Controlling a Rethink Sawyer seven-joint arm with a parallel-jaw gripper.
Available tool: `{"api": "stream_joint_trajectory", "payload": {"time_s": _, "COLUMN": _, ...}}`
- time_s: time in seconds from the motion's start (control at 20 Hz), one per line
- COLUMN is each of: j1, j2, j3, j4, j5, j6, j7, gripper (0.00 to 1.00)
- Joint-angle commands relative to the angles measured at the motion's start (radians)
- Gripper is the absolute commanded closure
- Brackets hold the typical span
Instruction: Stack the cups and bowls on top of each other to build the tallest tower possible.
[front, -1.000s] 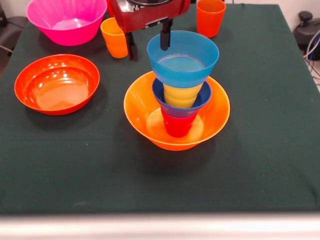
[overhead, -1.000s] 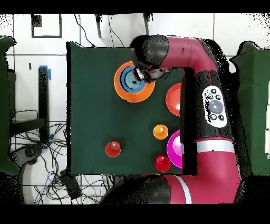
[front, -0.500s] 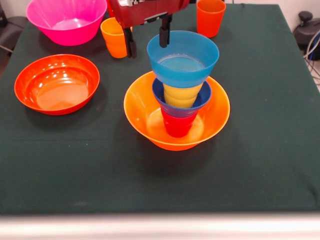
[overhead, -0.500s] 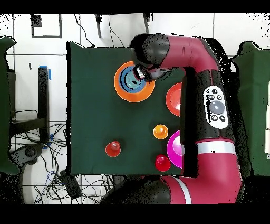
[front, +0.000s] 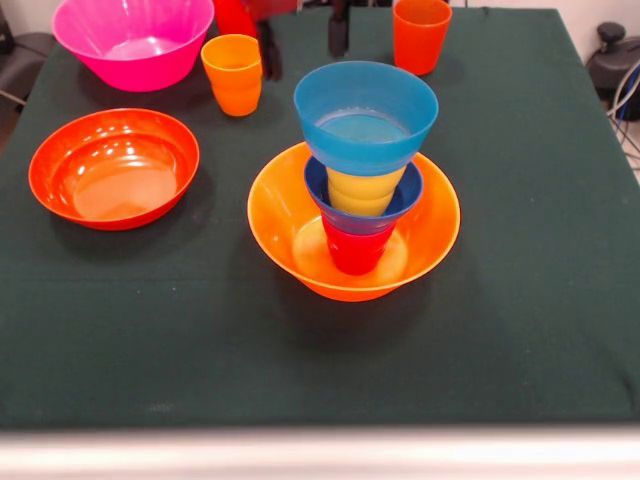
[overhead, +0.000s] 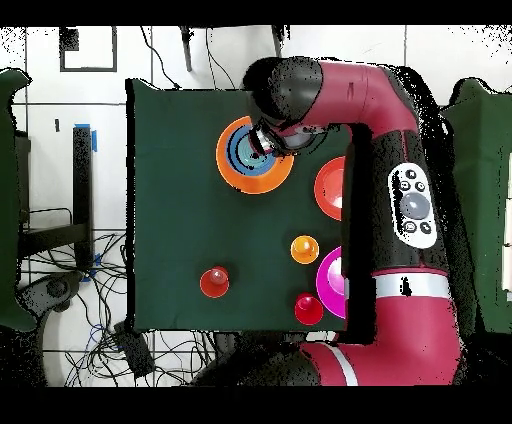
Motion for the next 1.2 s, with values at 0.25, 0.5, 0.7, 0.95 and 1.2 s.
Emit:
{"api": "stream_joint_trajectory", "payload": {"time_s": 0.25, "j1": 0.030, "j2": -0.074, "j3": 0.037, "j4": 0.046, "j5": -0.012, "j6": 0.193, "j7": -0.125, "gripper": 0.00}}
{"api": "stream_joint_trajectory", "payload": {"time_s": 0.5, "j1": -0.017, "j2": -0.082, "j3": 0.028, "j4": 0.078, "j5": -0.073, "j6": 0.121, "j7": -0.221, "gripper": 0.00}}
{"api": "stream_joint_trajectory", "payload": {"time_s": 0.7, "j1": -0.049, "j2": -0.051, "j3": 0.029, "j4": 0.058, "j5": -0.144, "j6": 0.043, "j7": -0.302, "gripper": 0.00}}
{"api": "stream_joint_trajectory", "payload": {"time_s": 0.95, "j1": -0.082, "j2": -0.025, "j3": 0.052, "j4": 0.013, "j5": -0.201, "j6": 0.041, "j7": -0.385, "gripper": 0.00}}
{"api": "stream_joint_trajectory", "payload": {"time_s": 1.2, "j1": -0.107, "j2": -0.023, "j3": 0.076, "j4": 0.001, "j5": -0.230, "j6": 0.061, "j7": -0.426, "gripper": 0.00}}
